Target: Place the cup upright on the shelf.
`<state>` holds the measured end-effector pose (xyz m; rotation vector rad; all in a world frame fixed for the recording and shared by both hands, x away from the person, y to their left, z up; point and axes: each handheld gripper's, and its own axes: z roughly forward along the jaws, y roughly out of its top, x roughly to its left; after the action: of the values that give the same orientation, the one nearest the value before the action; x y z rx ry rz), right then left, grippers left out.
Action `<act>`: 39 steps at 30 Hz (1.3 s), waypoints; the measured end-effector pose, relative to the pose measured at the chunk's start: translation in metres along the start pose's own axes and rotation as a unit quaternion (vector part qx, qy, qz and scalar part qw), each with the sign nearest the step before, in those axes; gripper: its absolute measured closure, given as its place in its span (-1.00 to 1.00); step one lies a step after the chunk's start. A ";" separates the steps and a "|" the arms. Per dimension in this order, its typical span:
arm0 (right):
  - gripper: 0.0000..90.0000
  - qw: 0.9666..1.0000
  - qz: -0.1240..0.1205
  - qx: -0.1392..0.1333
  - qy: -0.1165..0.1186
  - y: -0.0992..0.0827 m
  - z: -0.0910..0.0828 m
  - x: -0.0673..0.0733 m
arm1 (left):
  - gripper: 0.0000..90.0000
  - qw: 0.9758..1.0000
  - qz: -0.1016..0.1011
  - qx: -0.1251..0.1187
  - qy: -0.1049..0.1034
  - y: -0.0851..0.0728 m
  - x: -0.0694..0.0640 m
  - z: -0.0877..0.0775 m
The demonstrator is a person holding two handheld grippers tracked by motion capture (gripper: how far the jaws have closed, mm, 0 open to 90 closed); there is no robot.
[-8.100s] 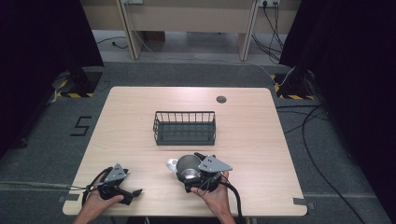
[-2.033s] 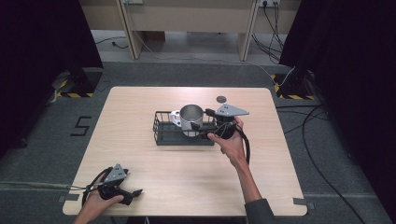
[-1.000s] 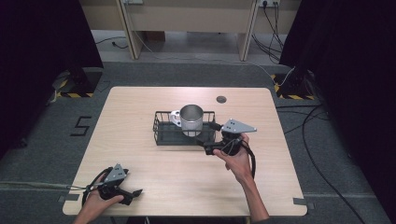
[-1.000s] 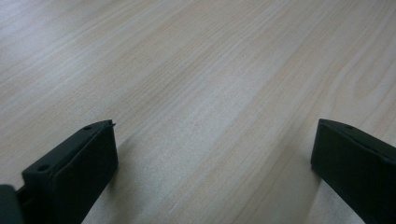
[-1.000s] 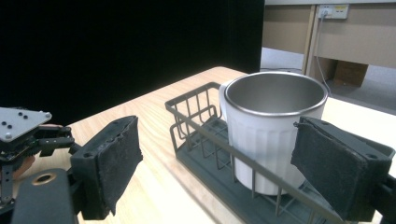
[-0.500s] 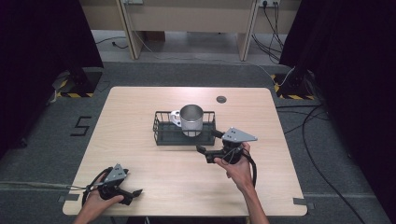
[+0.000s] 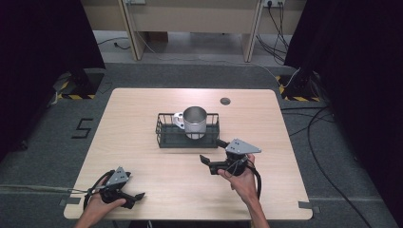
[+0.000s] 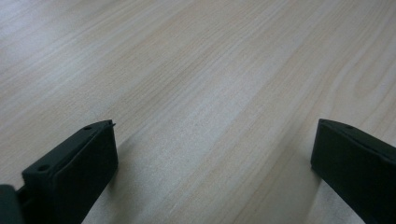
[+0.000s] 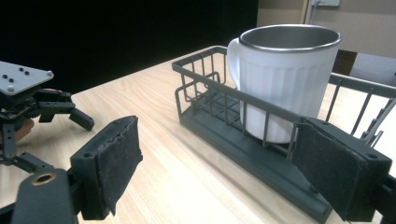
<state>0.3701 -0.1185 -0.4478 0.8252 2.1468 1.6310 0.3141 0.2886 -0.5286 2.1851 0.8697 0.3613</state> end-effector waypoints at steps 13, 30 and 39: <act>-0.66 1.000 0.005 0.000 -0.008 -0.019 -0.012 0.009 | -1.00 1.000 0.000 -0.001 0.000 0.000 0.000 0.000; -0.66 1.000 0.003 0.023 -0.020 -0.036 -0.023 0.009 | -1.00 1.000 0.000 0.000 0.000 0.000 0.000 0.000; -0.66 0.999 -0.005 0.043 -0.020 -0.046 -0.029 0.014 | -1.00 1.000 0.001 0.000 0.000 0.000 0.000 0.000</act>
<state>0.3312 -0.1405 -0.4821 0.8645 2.2020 1.5146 0.3141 0.2886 -0.5286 2.1855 0.8684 0.3620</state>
